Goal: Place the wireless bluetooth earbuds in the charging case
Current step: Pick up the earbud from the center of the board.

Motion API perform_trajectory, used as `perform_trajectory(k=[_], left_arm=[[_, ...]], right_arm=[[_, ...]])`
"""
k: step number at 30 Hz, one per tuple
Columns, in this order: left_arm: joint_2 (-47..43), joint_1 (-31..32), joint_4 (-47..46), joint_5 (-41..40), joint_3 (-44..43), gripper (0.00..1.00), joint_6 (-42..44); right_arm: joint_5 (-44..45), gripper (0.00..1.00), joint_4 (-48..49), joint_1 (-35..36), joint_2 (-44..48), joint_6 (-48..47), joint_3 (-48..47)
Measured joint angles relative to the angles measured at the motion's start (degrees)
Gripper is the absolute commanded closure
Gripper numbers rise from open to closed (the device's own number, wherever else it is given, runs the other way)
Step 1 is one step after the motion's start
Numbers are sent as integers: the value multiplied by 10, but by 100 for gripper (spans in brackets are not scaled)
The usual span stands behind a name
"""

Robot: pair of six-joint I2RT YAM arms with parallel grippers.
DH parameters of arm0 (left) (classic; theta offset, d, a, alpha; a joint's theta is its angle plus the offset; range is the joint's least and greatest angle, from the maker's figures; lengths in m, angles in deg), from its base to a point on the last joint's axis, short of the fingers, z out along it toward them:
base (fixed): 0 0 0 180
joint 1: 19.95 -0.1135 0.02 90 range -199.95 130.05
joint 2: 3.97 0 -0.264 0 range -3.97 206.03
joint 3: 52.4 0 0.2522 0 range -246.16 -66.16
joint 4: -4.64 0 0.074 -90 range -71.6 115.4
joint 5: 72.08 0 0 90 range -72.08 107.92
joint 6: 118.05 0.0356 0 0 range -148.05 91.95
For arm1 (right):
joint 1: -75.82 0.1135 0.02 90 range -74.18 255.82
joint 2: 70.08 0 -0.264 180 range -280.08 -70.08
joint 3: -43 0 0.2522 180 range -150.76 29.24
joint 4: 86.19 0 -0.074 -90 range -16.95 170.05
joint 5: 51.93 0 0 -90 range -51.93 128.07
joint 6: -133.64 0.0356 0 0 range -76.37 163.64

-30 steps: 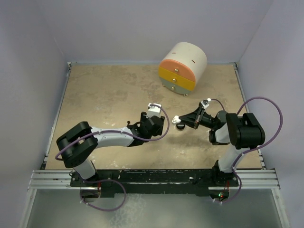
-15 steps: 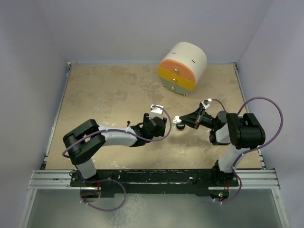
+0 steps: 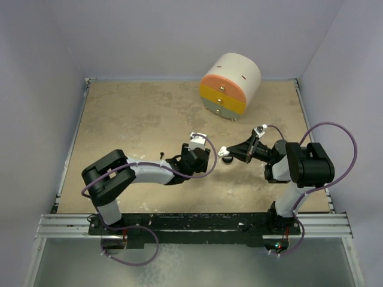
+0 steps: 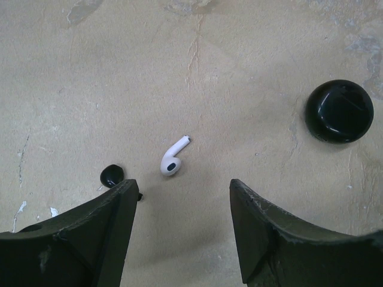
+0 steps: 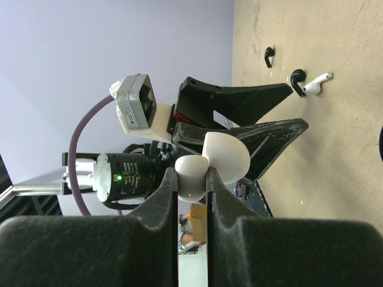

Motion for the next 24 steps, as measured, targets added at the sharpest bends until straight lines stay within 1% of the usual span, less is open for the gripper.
perform_trajectory(k=[18, 24], left_arm=[[14, -2, -19, 24, 0, 39, -15], [15, -14, -18, 28, 7, 39, -25]], right_arm=[[0, 100, 0, -2, 0, 0, 3], [0, 100, 0, -5, 1, 0, 4]])
